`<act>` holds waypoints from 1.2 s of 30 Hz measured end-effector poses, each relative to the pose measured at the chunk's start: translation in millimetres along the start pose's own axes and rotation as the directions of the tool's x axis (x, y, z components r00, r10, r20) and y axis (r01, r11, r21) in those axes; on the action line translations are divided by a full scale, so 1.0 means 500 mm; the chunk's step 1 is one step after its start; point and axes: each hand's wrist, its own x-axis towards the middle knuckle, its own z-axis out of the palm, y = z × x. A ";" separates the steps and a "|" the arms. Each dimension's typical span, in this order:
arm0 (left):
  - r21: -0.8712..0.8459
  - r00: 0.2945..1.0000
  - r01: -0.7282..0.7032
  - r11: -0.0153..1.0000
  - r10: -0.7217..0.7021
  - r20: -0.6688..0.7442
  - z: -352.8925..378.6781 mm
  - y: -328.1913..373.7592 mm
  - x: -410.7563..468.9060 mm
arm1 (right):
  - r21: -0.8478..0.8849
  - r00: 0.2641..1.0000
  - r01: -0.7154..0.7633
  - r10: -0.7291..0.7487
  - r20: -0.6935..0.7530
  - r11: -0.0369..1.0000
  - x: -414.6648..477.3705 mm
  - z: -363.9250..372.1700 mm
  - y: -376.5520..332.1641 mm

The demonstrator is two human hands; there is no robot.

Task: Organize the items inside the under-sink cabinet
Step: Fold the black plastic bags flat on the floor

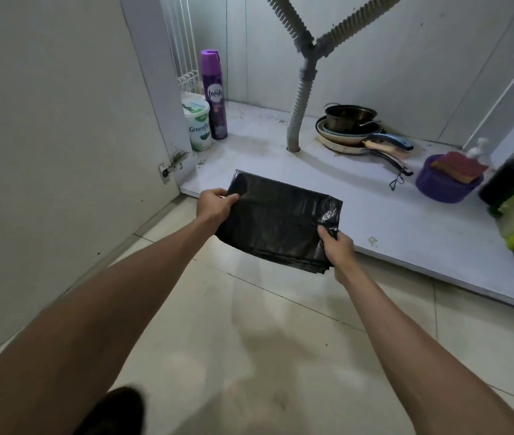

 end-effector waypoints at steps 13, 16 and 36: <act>0.356 0.969 -0.232 0.905 0.248 0.000 0.119 0.026 0.109 | -0.552 0.935 0.024 -0.214 -0.283 0.834 0.083 -0.018 -0.051; 0.344 0.976 -0.212 0.915 0.218 0.021 0.120 0.014 0.168 | -0.581 0.932 0.020 -0.226 -0.284 0.814 0.126 0.010 -0.058; 0.603 0.860 -0.490 0.630 0.464 0.215 0.280 -0.065 0.393 | -0.833 0.862 -0.079 -0.382 -0.333 0.547 0.380 0.125 -0.054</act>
